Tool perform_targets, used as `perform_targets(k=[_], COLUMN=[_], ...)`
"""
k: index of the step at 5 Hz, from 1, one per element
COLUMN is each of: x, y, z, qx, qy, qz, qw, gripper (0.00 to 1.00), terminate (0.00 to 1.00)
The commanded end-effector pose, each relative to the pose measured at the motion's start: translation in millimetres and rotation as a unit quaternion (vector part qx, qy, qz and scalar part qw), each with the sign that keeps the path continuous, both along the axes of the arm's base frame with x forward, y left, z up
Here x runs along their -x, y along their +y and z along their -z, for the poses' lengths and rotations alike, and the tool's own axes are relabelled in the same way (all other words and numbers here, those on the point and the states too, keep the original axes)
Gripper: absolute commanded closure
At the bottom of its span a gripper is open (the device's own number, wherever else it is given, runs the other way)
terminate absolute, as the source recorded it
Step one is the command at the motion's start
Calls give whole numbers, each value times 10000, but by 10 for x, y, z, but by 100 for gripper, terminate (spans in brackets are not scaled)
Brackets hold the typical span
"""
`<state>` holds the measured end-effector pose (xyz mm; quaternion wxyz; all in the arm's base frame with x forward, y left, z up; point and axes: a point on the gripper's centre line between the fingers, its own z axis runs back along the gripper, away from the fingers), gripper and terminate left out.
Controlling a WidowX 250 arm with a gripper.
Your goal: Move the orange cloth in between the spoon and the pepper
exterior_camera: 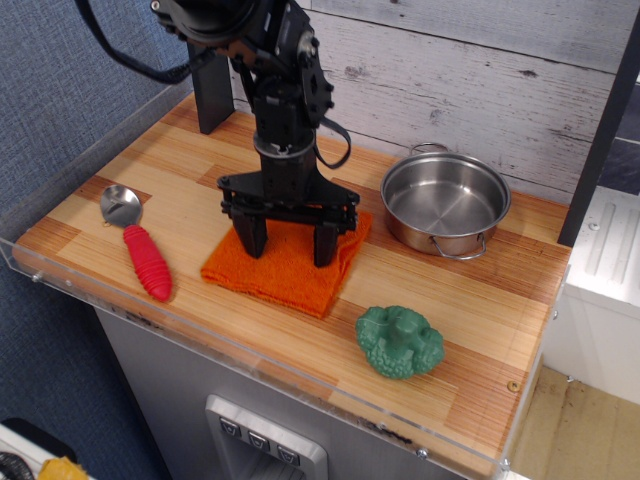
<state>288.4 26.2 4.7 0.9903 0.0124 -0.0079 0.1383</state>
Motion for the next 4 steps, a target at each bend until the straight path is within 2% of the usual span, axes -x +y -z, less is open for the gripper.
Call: perform_targets(k=[1,2,3,4], x=[239,282,348,312], y=[-127,-164,-85,-25], z=[46,38,-12,-91], qx=[-20,-62,-138,-156], qy=[162,224,176,47], qz=[134,181,66,27], qw=[9998,9996,9997,9999], gripper=[0,0,0,0], terminate=[0,0,0,0])
